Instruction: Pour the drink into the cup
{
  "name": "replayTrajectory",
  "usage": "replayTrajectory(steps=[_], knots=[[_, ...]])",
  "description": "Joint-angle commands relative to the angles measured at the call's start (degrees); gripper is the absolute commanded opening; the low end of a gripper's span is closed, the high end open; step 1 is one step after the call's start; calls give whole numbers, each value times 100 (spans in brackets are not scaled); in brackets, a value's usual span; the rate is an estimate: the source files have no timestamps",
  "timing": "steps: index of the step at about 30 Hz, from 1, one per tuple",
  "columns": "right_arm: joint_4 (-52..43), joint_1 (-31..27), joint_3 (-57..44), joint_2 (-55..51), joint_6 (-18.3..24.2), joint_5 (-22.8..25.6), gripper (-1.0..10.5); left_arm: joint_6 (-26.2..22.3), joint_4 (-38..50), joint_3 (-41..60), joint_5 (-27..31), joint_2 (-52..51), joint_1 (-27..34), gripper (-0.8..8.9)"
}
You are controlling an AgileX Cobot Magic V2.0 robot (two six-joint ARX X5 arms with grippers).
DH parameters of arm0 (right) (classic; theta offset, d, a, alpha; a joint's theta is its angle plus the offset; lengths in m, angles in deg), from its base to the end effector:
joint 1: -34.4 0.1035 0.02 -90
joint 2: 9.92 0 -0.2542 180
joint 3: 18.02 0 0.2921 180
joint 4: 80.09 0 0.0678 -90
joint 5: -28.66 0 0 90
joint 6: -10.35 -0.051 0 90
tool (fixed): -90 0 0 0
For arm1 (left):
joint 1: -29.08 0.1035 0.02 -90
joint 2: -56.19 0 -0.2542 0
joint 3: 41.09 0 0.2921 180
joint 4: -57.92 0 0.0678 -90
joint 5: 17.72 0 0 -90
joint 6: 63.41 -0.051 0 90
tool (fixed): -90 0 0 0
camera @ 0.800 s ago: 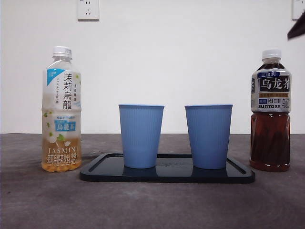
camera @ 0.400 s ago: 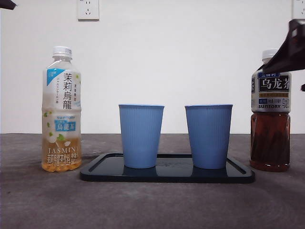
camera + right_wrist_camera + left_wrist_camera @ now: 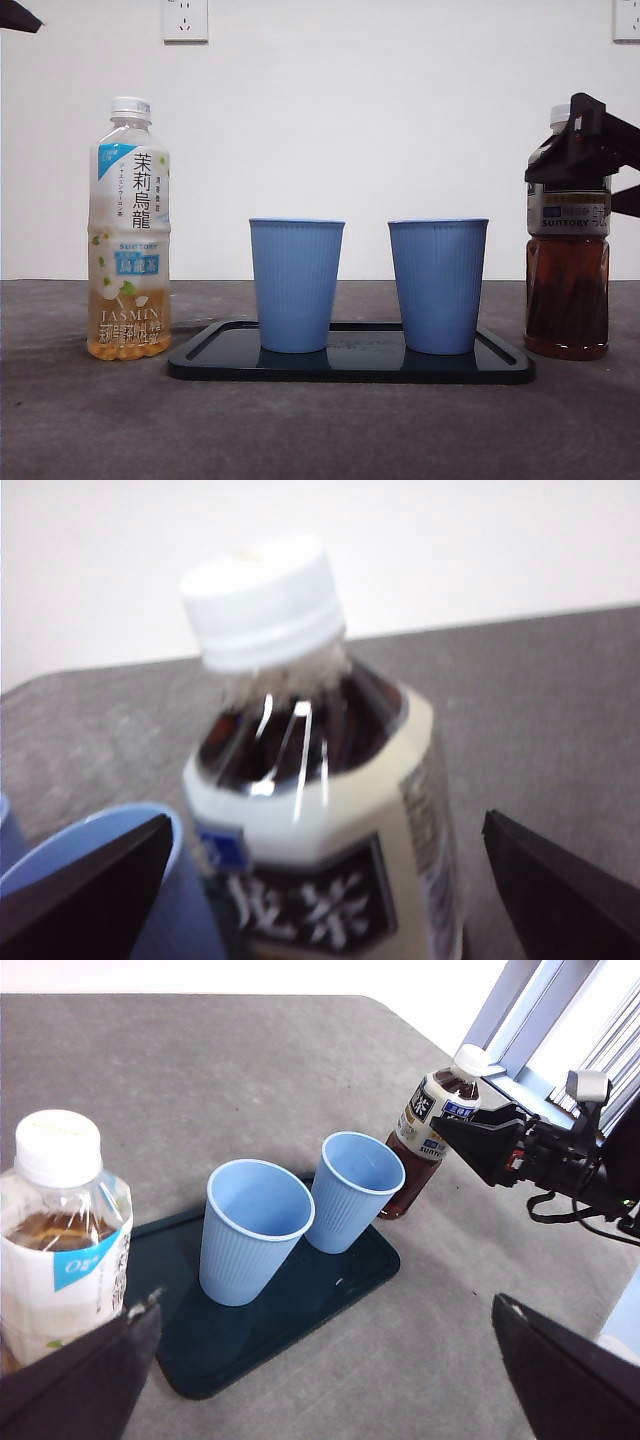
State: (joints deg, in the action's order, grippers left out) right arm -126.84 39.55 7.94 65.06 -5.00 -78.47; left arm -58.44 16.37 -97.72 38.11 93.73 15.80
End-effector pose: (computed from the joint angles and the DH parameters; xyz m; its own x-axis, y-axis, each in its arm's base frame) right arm 0.2597 0.0385 0.1239 0.9246 0.3791 -0.0379 -0.3549 0.8933 0.2758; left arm 0.1843 -0.0729 0.3119 0.6152 -0.7223 -0.3161 0.6604 0.6910 -0.2938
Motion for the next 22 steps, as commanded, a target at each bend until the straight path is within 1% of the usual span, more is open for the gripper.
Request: replayTrajectory(steps=[1,4,6,11,13,18,22], knots=[[-289,9,136,356,39,28,490,-105,96,-92,15,26,-24,530],[-291,9,319,678,48,20,487,-105,101,-92,15,26,-24,530],[-310,9,415,835,61,22,453,-107,103,-92,15,26,-24,530],[-448,9,455,922,59,20,229,-107,105,-92,15,28,-24,530],[-483,11,455,922,37,2,188,-107,105,-92,15,26,-24,530],[-472,42,463,828,-33,-238,180,-107,101,-92,15,26,-24,530],[-131,72,522,396,-33,-389,180,-109,94,-92,15,26,-24,530]])
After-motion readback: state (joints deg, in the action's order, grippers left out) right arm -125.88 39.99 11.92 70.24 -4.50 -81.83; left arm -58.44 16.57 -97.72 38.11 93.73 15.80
